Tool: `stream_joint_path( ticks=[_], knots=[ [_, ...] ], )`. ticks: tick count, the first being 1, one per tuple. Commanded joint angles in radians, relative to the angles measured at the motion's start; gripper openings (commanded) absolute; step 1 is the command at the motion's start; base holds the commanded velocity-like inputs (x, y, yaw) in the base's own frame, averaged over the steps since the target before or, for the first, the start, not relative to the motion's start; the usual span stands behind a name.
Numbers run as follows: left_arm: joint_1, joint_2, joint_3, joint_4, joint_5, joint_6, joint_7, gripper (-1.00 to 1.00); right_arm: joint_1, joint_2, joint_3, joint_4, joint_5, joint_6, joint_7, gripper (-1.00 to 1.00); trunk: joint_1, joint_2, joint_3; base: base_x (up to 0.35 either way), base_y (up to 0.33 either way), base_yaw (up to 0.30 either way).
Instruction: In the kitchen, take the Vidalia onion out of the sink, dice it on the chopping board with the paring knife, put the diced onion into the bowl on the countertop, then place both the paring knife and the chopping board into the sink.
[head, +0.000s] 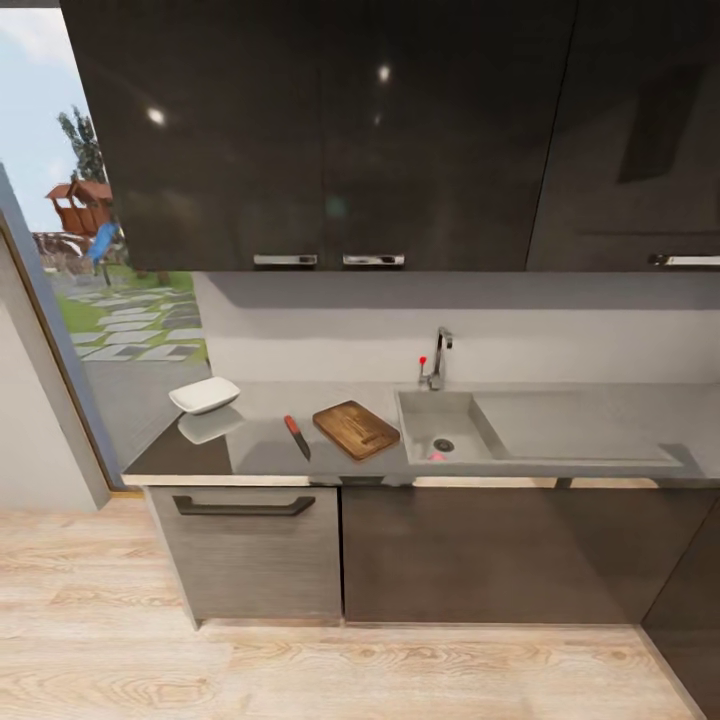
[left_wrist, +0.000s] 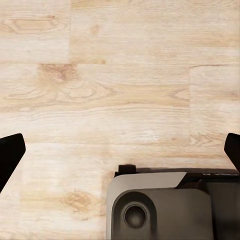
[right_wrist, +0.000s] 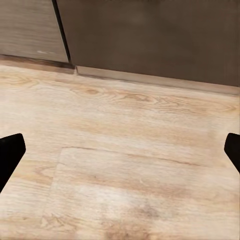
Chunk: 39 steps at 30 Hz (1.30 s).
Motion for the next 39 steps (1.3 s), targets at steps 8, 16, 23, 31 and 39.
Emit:
stream_joint_path(
  ticks=[8, 16, 23, 31, 39],
  knots=[
    [0.0, 0.0, 0.001, 0.0, 0.001, -0.002, 0.0, 1.0, -0.001, 0.0, 0.001, 0.0, 0.007, -0.002, -0.006, 1.0, -0.03, 0.055, 0.023, 0.0, 0.0, 0.0],
    [0.0, 0.0, 0.001, 0.0, 0.001, -0.002, 0.0, 1.0, -0.001, 0.0, 0.001, 0.0, 0.007, -0.003, -0.006, 1.0, -0.061, 0.111, 0.048, 0.0, 0.0, 0.0],
    [0.0, 0.0, 0.001, 0.0, 0.001, -0.002, 0.0, 1.0, -0.001, 0.0, 0.001, 0.0, 0.007, -0.004, -0.006, 1.0, -0.073, 0.132, 0.058, 0.0, 0.0, 0.0],
    [0.0, 0.0, 0.001, 0.0, 0.001, -0.002, 0.0, 1.0, -0.001, 0.0, 0.001, 0.0, 0.007, -0.005, -0.006, 1.0, -0.073, 0.132, 0.058, 0.0, 0.0, 0.0],
    [0.0, 0.0, 0.001, -0.001, 0.001, -0.002, 0.0, 1.0, -0.001, 0.0, 0.001, 0.0, 0.007, -0.005, -0.006, 1.0, -0.073, 0.132, 0.058, 0.0, 0.0, 0.0]
  ],
)
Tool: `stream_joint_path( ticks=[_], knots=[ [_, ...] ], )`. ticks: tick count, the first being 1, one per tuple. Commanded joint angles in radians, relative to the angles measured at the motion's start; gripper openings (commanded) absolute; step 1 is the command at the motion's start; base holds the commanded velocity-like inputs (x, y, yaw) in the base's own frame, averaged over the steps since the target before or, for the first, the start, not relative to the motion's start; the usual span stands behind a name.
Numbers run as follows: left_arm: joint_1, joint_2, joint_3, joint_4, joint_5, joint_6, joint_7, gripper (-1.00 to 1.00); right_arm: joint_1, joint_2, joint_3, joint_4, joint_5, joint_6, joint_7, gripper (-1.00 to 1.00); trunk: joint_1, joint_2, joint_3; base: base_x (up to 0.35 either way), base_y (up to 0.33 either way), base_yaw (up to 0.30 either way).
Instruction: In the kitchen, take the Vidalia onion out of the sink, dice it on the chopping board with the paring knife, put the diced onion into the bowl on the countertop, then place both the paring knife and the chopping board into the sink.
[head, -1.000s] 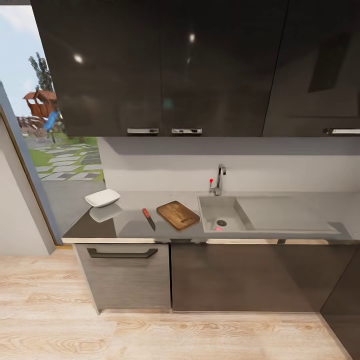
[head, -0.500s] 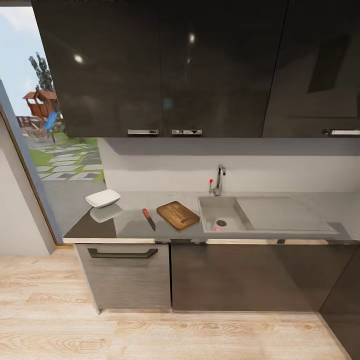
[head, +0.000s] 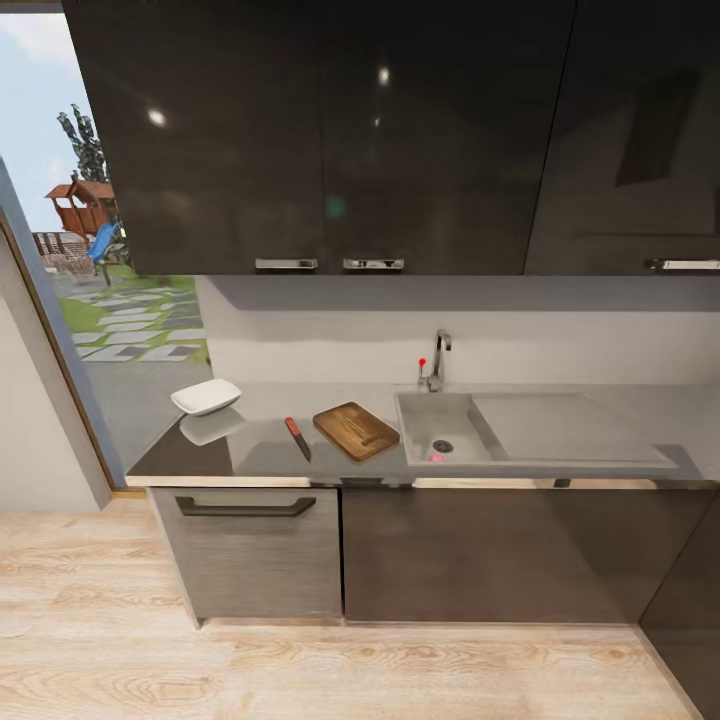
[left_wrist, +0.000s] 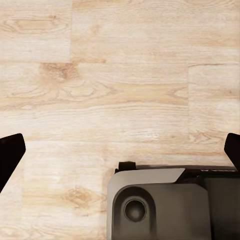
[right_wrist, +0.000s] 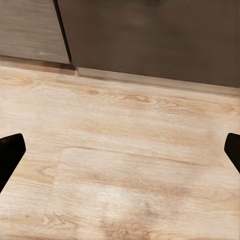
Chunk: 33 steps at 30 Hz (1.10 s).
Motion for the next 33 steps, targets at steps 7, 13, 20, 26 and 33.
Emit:
stream_joint_path(
  ticks=[7, 13, 20, 26, 33],
  knots=[
    [0.0, 0.0, 0.001, 0.0, 0.0, -0.004, 0.0, 1.0, 0.0, 0.0, 0.001, 0.0, 0.007, -0.002, -0.006, 1.0, 0.0, -0.001, 0.0, 0.0, 0.0, 0.0],
    [0.0, 0.0, 0.0, 0.0, -0.001, -0.005, 0.0, 1.0, 0.0, 0.0, 0.004, 0.0, 0.009, -0.003, -0.006, 1.0, 0.0, -0.001, 0.0, 0.0, 0.0, 0.0],
    [0.0, 0.0, 0.0, 0.0, -0.001, -0.005, 0.0, 1.0, 0.0, 0.0, 0.004, 0.0, 0.008, -0.003, -0.006, 1.0, 0.0, -0.001, 0.0, 0.0, 0.0, 0.0],
    [0.0, 0.0, 0.0, 0.0, -0.001, -0.005, 0.0, 1.0, 0.0, 0.001, 0.004, 0.001, 0.008, -0.003, -0.006, 1.0, 0.0, -0.001, 0.0, 0.0, 0.0, 0.0],
    [0.0, 0.0, 0.0, 0.0, -0.001, -0.005, 0.0, 1.0, 0.0, 0.001, 0.004, 0.0, 0.008, -0.003, -0.006, 1.0, 0.0, -0.001, 0.0, 0.0, 0.0, 0.0]
  ],
)
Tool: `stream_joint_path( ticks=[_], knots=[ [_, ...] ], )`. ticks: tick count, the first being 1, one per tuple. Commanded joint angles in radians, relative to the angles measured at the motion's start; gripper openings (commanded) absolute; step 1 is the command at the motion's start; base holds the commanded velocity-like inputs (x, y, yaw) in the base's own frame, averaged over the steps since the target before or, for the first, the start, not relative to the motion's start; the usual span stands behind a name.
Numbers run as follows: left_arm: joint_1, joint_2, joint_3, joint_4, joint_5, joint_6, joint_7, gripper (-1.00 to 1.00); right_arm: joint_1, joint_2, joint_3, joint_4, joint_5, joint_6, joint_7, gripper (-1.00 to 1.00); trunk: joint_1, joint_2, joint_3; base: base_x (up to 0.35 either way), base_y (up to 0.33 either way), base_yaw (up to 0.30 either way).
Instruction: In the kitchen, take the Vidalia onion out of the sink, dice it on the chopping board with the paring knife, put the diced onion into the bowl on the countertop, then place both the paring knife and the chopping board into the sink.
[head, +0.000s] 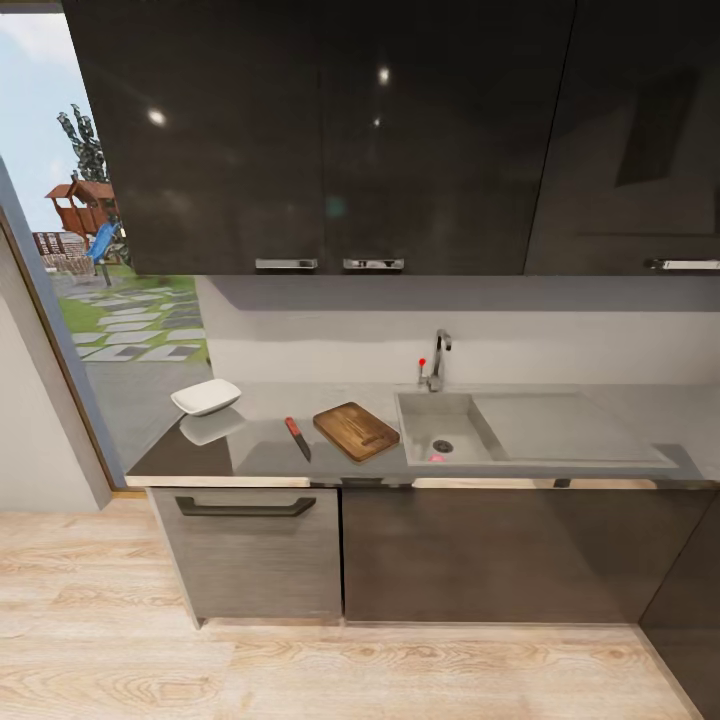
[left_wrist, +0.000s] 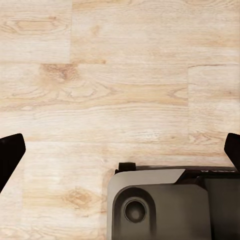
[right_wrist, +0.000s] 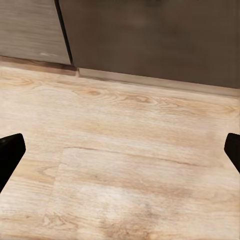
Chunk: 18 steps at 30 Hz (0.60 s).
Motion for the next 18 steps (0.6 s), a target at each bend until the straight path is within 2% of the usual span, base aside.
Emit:
stream_joint_path(
  ticks=[1, 9, 11, 13, 15, 18],
  knots=[
    [0.0, 0.0, 0.0, 0.001, 0.001, -0.003, 0.0, 1.0, 0.0, 0.0, 0.001, 0.001, 0.007, -0.002, -0.006, 1.0, 0.0, -0.001, 0.0, 0.0, 0.0, 0.0],
    [0.0, 0.001, 0.0, 0.002, 0.001, -0.003, 0.0, 1.0, 0.0, 0.003, -0.001, -0.018, 0.006, 0.002, -0.01, 1.0, 0.0, -0.001, 0.0, 0.0, 0.0, 0.0],
    [0.0, 0.001, 0.0, 0.001, 0.001, -0.003, 0.0, 1.0, 0.0, 0.01, -0.002, -0.051, 0.007, 0.006, -0.02, 1.0, 0.0, -0.001, 0.0, 0.0, 0.0, 0.0],
    [0.0, 0.001, 0.0, 0.001, 0.001, -0.003, 0.0, 1.0, 0.0, 0.024, -0.002, -0.131, 0.008, 0.031, -0.048, 1.0, 0.0, -0.001, 0.0, 0.0, 0.0, 0.0],
    [0.0, 0.001, 0.001, 0.001, 0.001, -0.003, 0.0, 1.0, 0.0, 0.038, -0.001, -0.279, 0.009, 0.166, -0.08, 1.0, 0.0, -0.001, 0.0, 0.0, 0.0, 0.0],
    [0.0, 0.002, 0.002, 0.001, 0.001, -0.003, 0.0, 1.0, 0.0, 0.055, -0.001, -0.466, 0.008, 0.346, -0.089, 1.0, 0.0, -0.001, 0.0, 0.0, 0.0, 0.0]
  ],
)
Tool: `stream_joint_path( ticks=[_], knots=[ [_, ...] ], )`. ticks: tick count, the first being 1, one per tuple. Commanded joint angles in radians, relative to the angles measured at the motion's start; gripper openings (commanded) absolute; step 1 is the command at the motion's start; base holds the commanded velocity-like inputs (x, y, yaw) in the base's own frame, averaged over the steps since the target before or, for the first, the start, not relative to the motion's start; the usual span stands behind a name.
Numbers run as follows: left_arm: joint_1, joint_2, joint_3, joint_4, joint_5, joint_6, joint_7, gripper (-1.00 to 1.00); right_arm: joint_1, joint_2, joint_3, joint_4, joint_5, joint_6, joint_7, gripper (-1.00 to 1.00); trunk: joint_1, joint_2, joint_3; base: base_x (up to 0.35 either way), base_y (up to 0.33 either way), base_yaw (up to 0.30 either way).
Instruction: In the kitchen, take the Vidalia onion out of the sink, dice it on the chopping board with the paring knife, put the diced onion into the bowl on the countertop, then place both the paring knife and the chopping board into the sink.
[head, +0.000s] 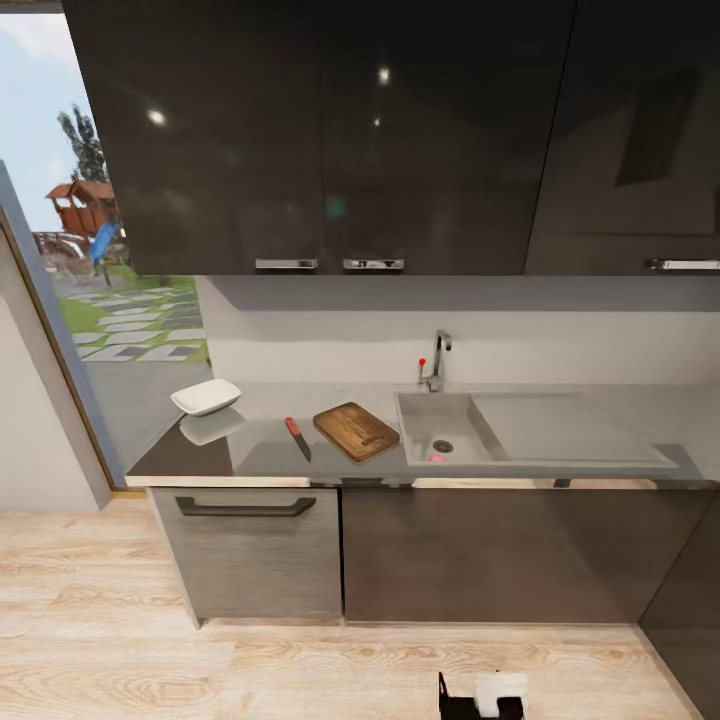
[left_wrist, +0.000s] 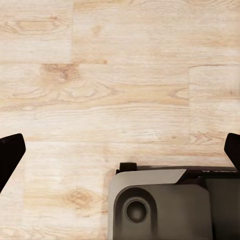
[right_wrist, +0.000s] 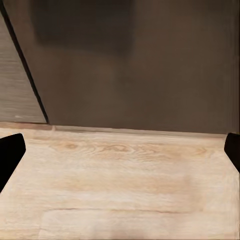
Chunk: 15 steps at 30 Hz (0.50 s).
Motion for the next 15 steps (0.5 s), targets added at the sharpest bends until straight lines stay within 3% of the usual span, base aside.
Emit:
stream_joint_path(
  ticks=[1, 5, 7, 14, 15],
  knots=[
    [0.0, 0.0, 0.001, 0.001, 0.001, -0.003, 0.0, 1.0, 0.0, 0.008, 0.001, -0.068, 0.01, 0.055, -0.009, 1.0, 0.0, -0.001, 0.0, 0.0, 0.0, 0.0],
    [0.0, 0.0, 0.001, 0.001, 0.001, -0.002, 0.001, 1.0, -0.005, 0.032, 0.001, -0.25, 0.011, 0.209, -0.012, 1.0, 0.0, -0.001, 0.0, 0.0, 0.0, 0.0],
    [0.0, 0.001, 0.001, 0.001, 0.001, -0.002, 0.002, 1.0, -0.049, 0.047, 0.003, -0.353, 0.012, 0.336, -0.019, 1.0, 0.0, -0.001, 0.0, 0.0, 0.0, 0.0],
    [0.0, 0.0, 0.001, 0.001, 0.001, -0.002, 0.002, 1.0, -0.378, 0.056, 0.007, -0.396, 0.01, 0.659, -0.047, 1.0, 0.0, -0.001, 0.0, 0.0, 0.0, 0.0],
    [0.0, 0.0, 0.001, 0.001, 0.001, -0.002, 0.002, 1.0, -0.398, 0.056, 0.007, -0.396, 0.01, 0.671, -0.049, 1.0, 0.0, -0.001, 0.0, 0.0, 0.0, 0.0]
  ],
)
